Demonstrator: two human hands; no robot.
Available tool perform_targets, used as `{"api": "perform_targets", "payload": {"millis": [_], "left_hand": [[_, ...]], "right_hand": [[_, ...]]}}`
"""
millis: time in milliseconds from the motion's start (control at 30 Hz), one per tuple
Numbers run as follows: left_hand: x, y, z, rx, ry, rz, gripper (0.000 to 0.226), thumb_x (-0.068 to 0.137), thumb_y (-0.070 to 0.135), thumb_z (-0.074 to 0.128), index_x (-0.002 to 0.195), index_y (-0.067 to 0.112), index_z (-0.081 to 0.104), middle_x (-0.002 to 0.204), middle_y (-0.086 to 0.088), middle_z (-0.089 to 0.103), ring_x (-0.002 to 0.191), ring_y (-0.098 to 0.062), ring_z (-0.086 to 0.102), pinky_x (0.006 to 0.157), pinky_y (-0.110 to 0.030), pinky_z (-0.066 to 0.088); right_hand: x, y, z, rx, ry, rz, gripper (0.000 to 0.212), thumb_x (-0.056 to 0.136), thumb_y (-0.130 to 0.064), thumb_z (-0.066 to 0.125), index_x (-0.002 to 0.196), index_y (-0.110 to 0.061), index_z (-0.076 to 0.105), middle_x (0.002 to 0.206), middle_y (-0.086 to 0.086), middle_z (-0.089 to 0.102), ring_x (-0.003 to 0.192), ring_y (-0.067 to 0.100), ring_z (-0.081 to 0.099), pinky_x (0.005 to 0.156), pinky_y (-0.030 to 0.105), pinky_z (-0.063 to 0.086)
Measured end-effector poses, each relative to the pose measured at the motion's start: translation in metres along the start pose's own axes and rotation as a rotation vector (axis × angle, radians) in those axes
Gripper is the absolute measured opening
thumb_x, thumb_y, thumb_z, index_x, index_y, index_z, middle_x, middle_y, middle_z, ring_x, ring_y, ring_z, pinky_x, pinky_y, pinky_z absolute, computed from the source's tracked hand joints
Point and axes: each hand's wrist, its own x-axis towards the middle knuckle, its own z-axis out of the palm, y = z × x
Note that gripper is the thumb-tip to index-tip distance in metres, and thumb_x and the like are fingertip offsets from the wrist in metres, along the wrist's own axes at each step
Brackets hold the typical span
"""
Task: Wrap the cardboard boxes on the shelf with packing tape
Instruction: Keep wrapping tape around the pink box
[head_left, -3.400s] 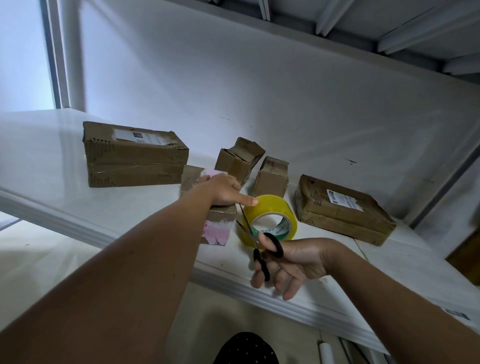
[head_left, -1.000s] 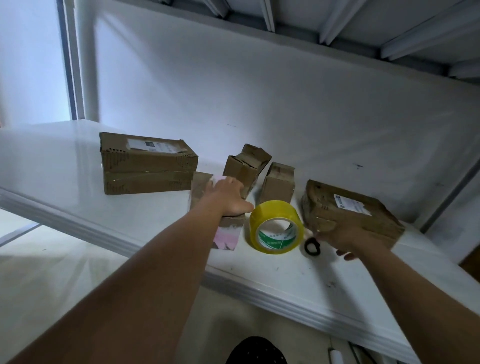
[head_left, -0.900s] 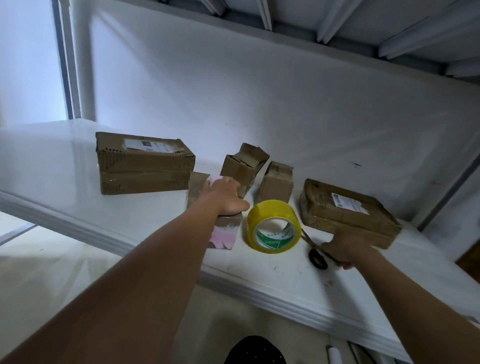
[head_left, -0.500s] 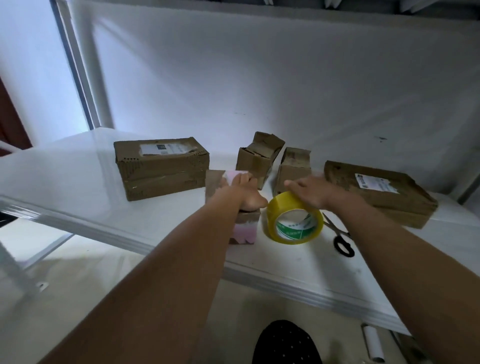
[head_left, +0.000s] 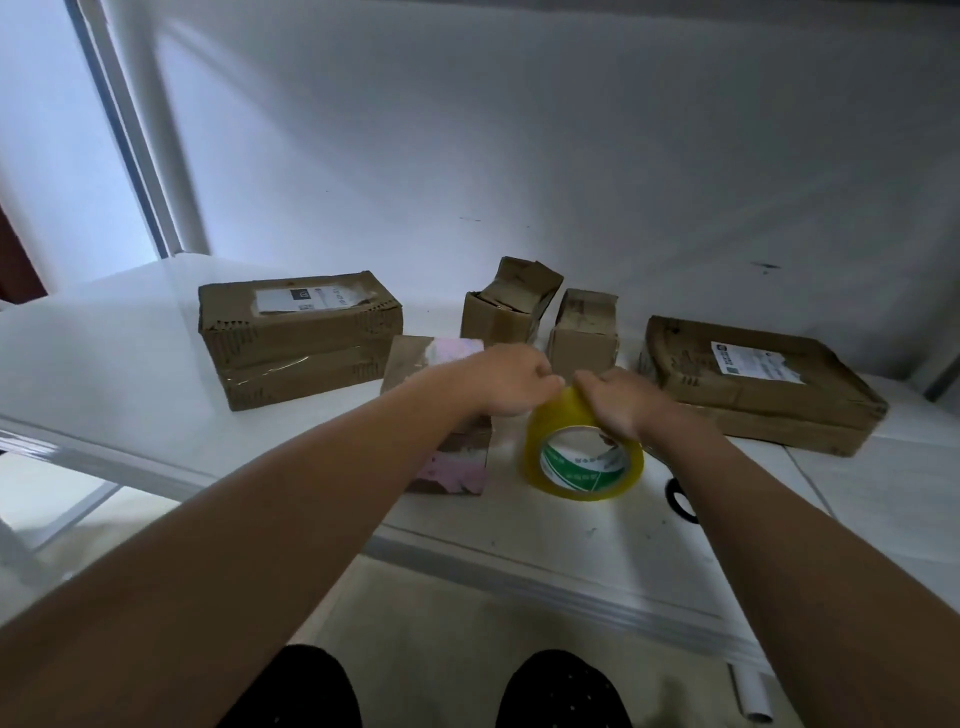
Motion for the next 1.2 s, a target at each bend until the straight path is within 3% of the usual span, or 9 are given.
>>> {"api": "perform_targets", "payload": {"millis": [133, 200, 367, 500, 600, 867, 967, 1100, 1200], "left_hand": [[0.008, 0.019, -0.006, -0.234, -0.26, -0.299, 0.041, 0.098, 0.024, 0.049, 0.134, 0.005, 0.043, 0.122, -0.014, 0.051, 0.109, -0.028, 0.059, 0.086, -0.033, 0.055], [0.01, 0.022, -0.007, -0.272, -0.363, -0.384, 0.045, 0.099, 0.019, 0.049, 0.138, 0.001, 0.037, 0.125, -0.021, 0.054, 0.109, -0.032, 0.062, 0.078, -0.031, 0.057], [0.016, 0.017, -0.004, -0.28, -0.426, -0.469, 0.023, 0.1, 0.014, 0.046, 0.11, -0.004, 0.053, 0.103, -0.018, 0.066, 0.071, -0.017, 0.066, 0.048, -0.024, 0.055], [0.014, 0.014, -0.007, -0.301, -0.415, -0.494, 0.027, 0.099, 0.008, 0.043, 0.074, 0.006, 0.051, 0.053, -0.003, 0.055, 0.044, -0.007, 0.053, 0.046, -0.019, 0.052], [0.012, 0.017, -0.008, -0.296, -0.416, -0.511, 0.029, 0.098, 0.009, 0.044, 0.071, 0.008, 0.051, 0.05, 0.0, 0.05, 0.045, -0.006, 0.047, 0.046, -0.018, 0.052], [0.013, 0.023, 0.009, -0.381, -0.157, -0.438, 0.018, 0.095, 0.013, 0.053, 0.077, 0.009, 0.053, 0.076, -0.006, 0.056, 0.066, -0.015, 0.057, 0.06, -0.025, 0.053], [0.012, 0.027, 0.016, -0.243, 0.011, -0.309, 0.024, 0.094, 0.023, 0.055, 0.074, 0.01, 0.054, 0.08, -0.008, 0.06, 0.078, -0.019, 0.061, 0.069, -0.029, 0.054], [0.013, 0.023, 0.026, -0.149, 0.199, -0.218, 0.033, 0.094, 0.03, 0.051, 0.067, 0.011, 0.048, 0.067, -0.003, 0.048, 0.062, -0.014, 0.047, 0.055, -0.025, 0.036], [0.013, 0.016, 0.03, -0.286, 0.221, -0.245, 0.028, 0.095, 0.027, 0.051, 0.074, 0.009, 0.05, 0.065, -0.003, 0.048, 0.061, -0.014, 0.049, 0.056, -0.025, 0.04]], "right_hand": [[0.004, -0.002, 0.001, 0.014, 0.003, 0.026, 0.04, 0.101, -0.036, 0.018, 0.08, -0.017, 0.046, 0.077, 0.006, 0.045, 0.082, 0.025, 0.051, 0.071, 0.032, 0.036], [0.002, -0.003, 0.001, 0.018, 0.013, 0.025, 0.039, 0.101, -0.035, 0.018, 0.075, -0.019, 0.043, 0.077, 0.006, 0.045, 0.084, 0.026, 0.052, 0.068, 0.032, 0.036], [-0.008, -0.003, 0.001, 0.146, 0.041, 0.059, 0.026, 0.101, -0.024, 0.025, 0.079, -0.018, 0.038, 0.093, 0.017, 0.056, 0.088, 0.03, 0.057, 0.074, 0.034, 0.044], [-0.012, -0.002, 0.002, 0.244, 0.058, 0.091, 0.011, 0.099, -0.017, 0.031, 0.089, -0.017, 0.038, 0.098, 0.021, 0.06, 0.09, 0.032, 0.058, 0.08, 0.037, 0.048], [-0.013, -0.002, 0.001, 0.213, 0.046, 0.104, 0.026, 0.1, -0.023, 0.027, 0.079, -0.014, 0.041, 0.092, 0.019, 0.058, 0.088, 0.032, 0.057, 0.08, 0.037, 0.047], [-0.022, 0.001, 0.0, 0.222, 0.09, 0.161, 0.025, 0.101, -0.021, 0.023, 0.084, -0.012, 0.039, 0.076, 0.009, 0.049, 0.074, 0.021, 0.051, 0.063, 0.031, 0.04], [-0.024, 0.0, -0.002, 0.088, 0.07, 0.159, 0.039, 0.103, -0.024, 0.014, 0.072, -0.014, 0.036, 0.076, 0.01, 0.045, 0.074, 0.021, 0.045, 0.071, 0.033, 0.036], [-0.032, -0.005, -0.005, 0.043, 0.076, 0.144, 0.038, 0.103, -0.027, 0.011, 0.096, -0.007, 0.043, 0.094, 0.016, 0.048, 0.086, 0.025, 0.047, 0.078, 0.034, 0.038], [-0.036, -0.01, -0.002, -0.029, 0.067, 0.066, 0.042, 0.102, -0.036, 0.017, 0.112, -0.009, 0.048, 0.086, 0.009, 0.046, 0.081, 0.022, 0.049, 0.071, 0.032, 0.042]]}}
